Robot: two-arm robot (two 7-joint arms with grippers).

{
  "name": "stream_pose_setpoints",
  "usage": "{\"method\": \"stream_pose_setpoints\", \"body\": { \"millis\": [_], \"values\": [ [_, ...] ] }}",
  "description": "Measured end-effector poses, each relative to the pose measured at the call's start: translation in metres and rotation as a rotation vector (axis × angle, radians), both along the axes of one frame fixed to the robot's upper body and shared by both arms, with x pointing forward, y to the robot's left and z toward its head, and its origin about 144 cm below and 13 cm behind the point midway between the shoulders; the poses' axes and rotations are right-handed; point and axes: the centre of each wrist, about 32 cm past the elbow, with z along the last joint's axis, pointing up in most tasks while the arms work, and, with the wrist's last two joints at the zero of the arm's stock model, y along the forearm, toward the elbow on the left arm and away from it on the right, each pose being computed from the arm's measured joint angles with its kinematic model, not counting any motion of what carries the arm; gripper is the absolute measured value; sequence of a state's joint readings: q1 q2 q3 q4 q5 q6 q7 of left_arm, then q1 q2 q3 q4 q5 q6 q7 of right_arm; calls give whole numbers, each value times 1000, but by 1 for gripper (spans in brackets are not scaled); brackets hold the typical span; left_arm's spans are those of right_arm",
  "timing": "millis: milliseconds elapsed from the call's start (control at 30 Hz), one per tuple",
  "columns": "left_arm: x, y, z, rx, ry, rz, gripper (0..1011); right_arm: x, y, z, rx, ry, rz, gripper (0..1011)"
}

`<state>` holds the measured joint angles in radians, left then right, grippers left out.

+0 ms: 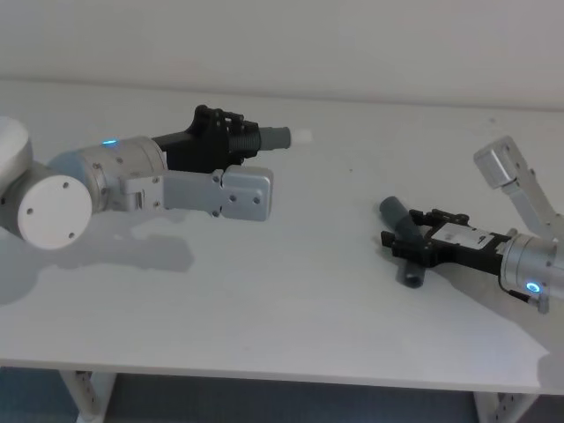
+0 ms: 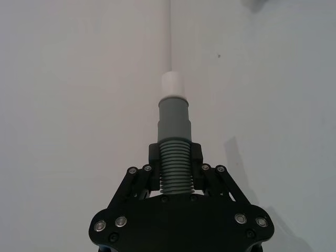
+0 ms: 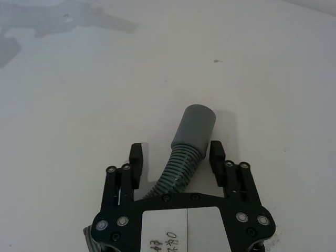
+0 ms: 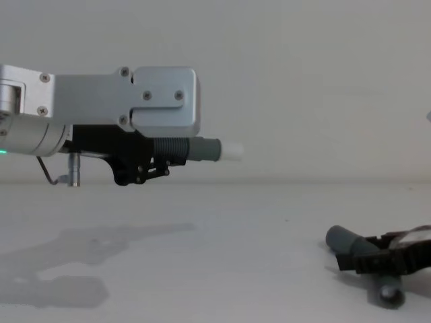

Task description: Use both hands to pick up one end of the pipe from the table, align the ends, and insert them.

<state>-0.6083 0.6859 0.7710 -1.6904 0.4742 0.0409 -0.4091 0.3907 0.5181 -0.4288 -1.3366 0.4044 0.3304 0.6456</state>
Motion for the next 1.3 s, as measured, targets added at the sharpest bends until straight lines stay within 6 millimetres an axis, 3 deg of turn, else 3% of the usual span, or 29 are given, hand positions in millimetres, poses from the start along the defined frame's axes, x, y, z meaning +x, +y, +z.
{"method": "stream_pose_setpoints", "body": {
  "millis": [367,767,1300],
  "values": [
    [0,0,0,0,0,0,320,1,1,0,-3,-1,-2,408],
    [0,0,0,0,0,0,320,1,2,0,-6,1,-3,320],
    [0,0,0,0,0,0,320,-3,-4,-1,-24,-72,4,315]
  ]
}}
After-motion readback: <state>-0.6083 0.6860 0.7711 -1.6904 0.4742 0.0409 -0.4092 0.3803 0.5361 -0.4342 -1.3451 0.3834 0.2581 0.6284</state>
